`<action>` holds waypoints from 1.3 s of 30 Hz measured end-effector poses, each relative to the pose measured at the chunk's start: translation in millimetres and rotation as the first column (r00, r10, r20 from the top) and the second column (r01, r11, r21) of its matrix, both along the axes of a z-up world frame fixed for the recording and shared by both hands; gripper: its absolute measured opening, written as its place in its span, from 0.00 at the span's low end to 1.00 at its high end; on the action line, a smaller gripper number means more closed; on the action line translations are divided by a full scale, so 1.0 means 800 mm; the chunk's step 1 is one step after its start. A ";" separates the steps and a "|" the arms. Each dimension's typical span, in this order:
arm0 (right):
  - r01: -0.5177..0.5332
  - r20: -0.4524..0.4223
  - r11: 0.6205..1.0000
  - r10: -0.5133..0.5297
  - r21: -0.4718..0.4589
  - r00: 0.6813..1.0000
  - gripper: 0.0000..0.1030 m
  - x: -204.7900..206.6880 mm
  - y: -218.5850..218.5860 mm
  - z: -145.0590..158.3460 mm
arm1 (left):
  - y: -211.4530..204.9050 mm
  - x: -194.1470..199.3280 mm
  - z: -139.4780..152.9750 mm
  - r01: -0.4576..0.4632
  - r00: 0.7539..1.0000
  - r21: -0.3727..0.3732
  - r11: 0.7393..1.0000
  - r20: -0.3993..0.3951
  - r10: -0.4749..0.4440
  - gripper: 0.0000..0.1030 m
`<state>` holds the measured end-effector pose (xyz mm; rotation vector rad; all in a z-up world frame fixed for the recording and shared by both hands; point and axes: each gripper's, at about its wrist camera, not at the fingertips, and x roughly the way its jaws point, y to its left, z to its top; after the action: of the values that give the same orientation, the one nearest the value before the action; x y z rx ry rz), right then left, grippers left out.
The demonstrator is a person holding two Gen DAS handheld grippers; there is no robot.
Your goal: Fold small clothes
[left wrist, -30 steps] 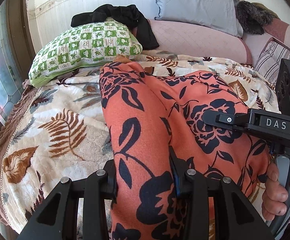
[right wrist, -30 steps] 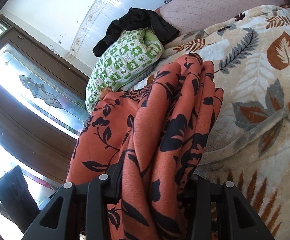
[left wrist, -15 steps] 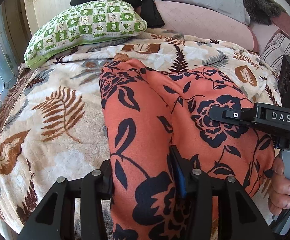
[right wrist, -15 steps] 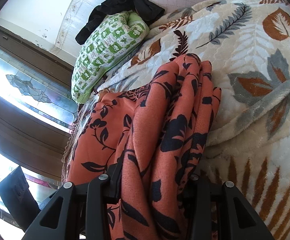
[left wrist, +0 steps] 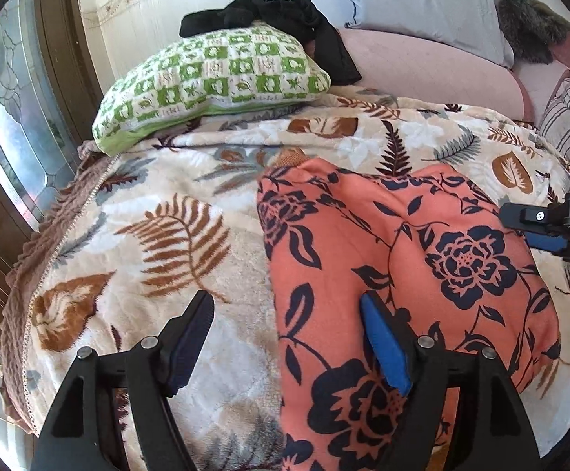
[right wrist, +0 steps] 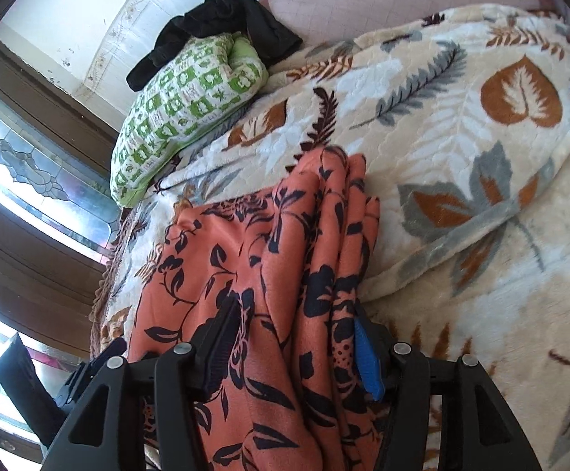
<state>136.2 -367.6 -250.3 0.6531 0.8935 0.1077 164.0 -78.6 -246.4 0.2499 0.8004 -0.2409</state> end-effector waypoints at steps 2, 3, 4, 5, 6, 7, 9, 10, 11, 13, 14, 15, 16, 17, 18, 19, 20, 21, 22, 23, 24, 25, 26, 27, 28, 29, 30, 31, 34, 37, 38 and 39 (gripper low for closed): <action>0.030 0.072 0.998 -0.026 -0.061 0.997 0.57 -0.008 -0.002 0.021 | 0.003 0.002 0.004 -0.012 1.000 -0.002 1.000 0.013 0.012 0.76; 0.036 0.117 0.997 -0.027 -0.071 0.993 0.57 -0.011 -0.002 0.030 | 0.003 0.004 0.004 -0.015 1.000 -0.004 1.000 0.008 0.015 0.76; 0.031 0.165 0.997 -0.020 -0.066 0.986 0.57 -0.015 0.000 0.038 | 0.003 0.007 0.002 -0.020 1.000 0.001 1.000 0.002 0.020 0.76; 0.015 0.202 0.998 -0.003 -0.055 0.979 0.57 -0.017 0.002 0.044 | 0.003 0.009 0.000 -0.026 1.000 0.008 1.000 -0.004 0.026 0.76; -0.008 0.229 0.999 0.018 -0.044 0.973 0.57 -0.017 0.007 0.048 | 0.002 0.010 -0.002 -0.029 1.000 0.013 0.999 -0.008 0.029 0.76; -0.035 0.249 0.999 0.041 -0.029 0.968 0.56 -0.014 0.013 0.050 | 0.002 0.011 -0.004 -0.031 0.999 0.016 0.999 -0.009 0.031 0.76; -0.089 0.254 0.996 0.081 0.018 0.964 0.54 -0.005 0.025 0.045 | 0.000 0.011 -0.006 -0.033 0.999 0.024 0.999 -0.005 0.033 0.76; -0.104 0.237 0.994 0.091 0.043 0.967 0.54 0.001 0.028 0.037 | -0.001 0.011 -0.007 -0.035 0.999 0.034 0.999 0.000 0.035 0.78; -0.106 0.207 0.993 0.093 0.055 0.974 0.53 0.007 0.035 0.028 | -0.003 0.012 -0.011 -0.041 0.999 0.054 0.998 0.005 0.041 0.81; -0.084 0.068 0.996 0.081 0.042 0.994 0.49 0.023 0.040 -0.005 | -0.006 0.015 -0.023 -0.047 0.999 0.095 0.994 -0.001 0.047 0.87; -0.064 -0.016 0.997 0.065 0.037 0.998 0.37 0.031 0.038 -0.027 | -0.006 0.018 -0.029 -0.047 0.999 0.099 0.994 -0.013 0.048 0.88; -0.042 -0.045 0.998 0.044 0.049 0.998 0.30 0.033 0.032 -0.041 | -0.004 0.022 -0.032 -0.051 0.998 0.092 0.994 -0.027 0.054 0.88; -0.029 -0.025 0.996 0.031 0.082 0.999 0.30 0.030 0.026 -0.044 | 0.000 0.024 -0.031 -0.061 0.997 0.077 0.995 -0.037 0.064 0.91; -0.024 -0.026 0.994 0.027 0.111 0.999 0.30 0.030 0.021 -0.043 | 0.004 0.026 -0.030 -0.067 0.996 0.059 0.996 -0.049 0.070 0.91; -0.021 -0.033 0.992 0.025 0.123 0.999 0.30 0.030 0.019 -0.039 | 0.007 0.027 -0.029 -0.070 0.995 0.041 0.997 -0.061 0.073 0.91; -0.022 -0.028 0.992 0.025 0.121 0.999 0.30 0.029 0.019 -0.035 | 0.009 0.027 -0.028 -0.075 0.995 0.022 0.997 -0.068 0.076 0.91; -0.022 -0.017 0.994 0.024 0.110 1.000 0.30 0.027 0.019 -0.031 | 0.011 0.027 -0.025 -0.079 0.994 0.006 0.997 -0.071 0.079 0.91; -0.020 -0.007 0.995 0.021 0.098 1.000 0.30 0.026 0.019 -0.026 | 0.013 0.026 -0.022 -0.082 0.994 -0.007 0.997 -0.071 0.082 0.91; -0.020 0.002 0.996 0.020 0.089 1.000 0.30 0.025 0.021 -0.021 | 0.015 0.025 -0.018 -0.084 0.994 -0.016 0.996 -0.068 0.083 0.91; -0.025 0.009 0.996 0.024 0.082 1.000 0.32 0.027 0.023 -0.016 | 0.016 0.024 -0.014 -0.086 0.995 -0.021 0.996 -0.059 0.085 0.91; -0.027 0.013 0.997 0.027 0.073 1.000 0.32 0.030 0.022 -0.012 | 0.017 0.023 -0.011 -0.091 0.995 -0.021 0.996 -0.049 0.090 0.91; -0.025 0.017 0.998 0.024 0.060 1.000 0.32 0.035 0.024 -0.005 | 0.019 0.024 -0.009 -0.099 0.994 -0.017 0.995 -0.042 0.098 0.91; -0.020 0.024 0.999 0.019 0.050 1.000 0.32 0.039 0.024 0.000 | 0.021 0.026 -0.008 -0.107 0.994 -0.016 0.994 -0.037 0.106 0.91; -0.014 0.031 0.999 0.013 0.041 0.999 0.32 0.044 0.025 0.006 | 0.025 0.028 -0.007 -0.111 0.993 -0.019 0.994 -0.037 0.111 0.91; -0.012 0.034 0.999 0.010 0.034 0.999 0.32 0.051 0.026 0.012 | 0.028 0.029 -0.008 -0.114 0.993 -0.021 0.993 -0.040 0.113 0.91; -0.009 0.029 1.000 0.009 0.023 1.000 0.32 0.059 0.028 0.015 | 0.029 0.031 -0.010 -0.113 0.993 -0.018 0.993 -0.047 0.112 0.91; -0.008 0.011 1.000 0.008 0.012 1.000 0.32 0.070 0.031 0.014 | 0.029 0.032 -0.013 -0.111 0.992 -0.008 0.994 -0.055 0.110 0.91; -0.007 -0.028 1.000 0.007 0.003 1.000 0.32 0.082 0.034 0.008 | 0.029 0.034 -0.017 -0.109 0.992 0.005 0.994 -0.060 0.109 0.91; -0.001 -0.208 0.999 -0.007 -0.039 0.978 0.33 0.117 0.037 -0.039 | 0.024 0.038 -0.029 -0.097 0.993 0.036 0.995 -0.069 0.099 0.92; -0.018 -0.212 0.995 -0.003 -0.096 0.977 0.34 0.125 0.045 -0.024 | 0.026 0.037 -0.027 -0.089 0.993 0.037 0.995 -0.072 0.092 0.92; -0.022 -0.205 0.995 0.000 -0.102 0.979 0.34 0.127 0.048 -0.016 | 0.028 0.038 -0.026 -0.089 0.993 0.024 0.996 -0.081 0.091 0.92; -0.028 -0.184 0.994 0.008 -0.104 0.983 0.34 0.128 0.052 -0.007 | 0.031 0.040 -0.026 -0.090 0.991 0.008 0.996 -0.094 0.090 0.92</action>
<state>238.9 -325.9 -256.2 0.5620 1.0754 0.0163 195.9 -54.1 -267.3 0.2065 0.9031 -0.1668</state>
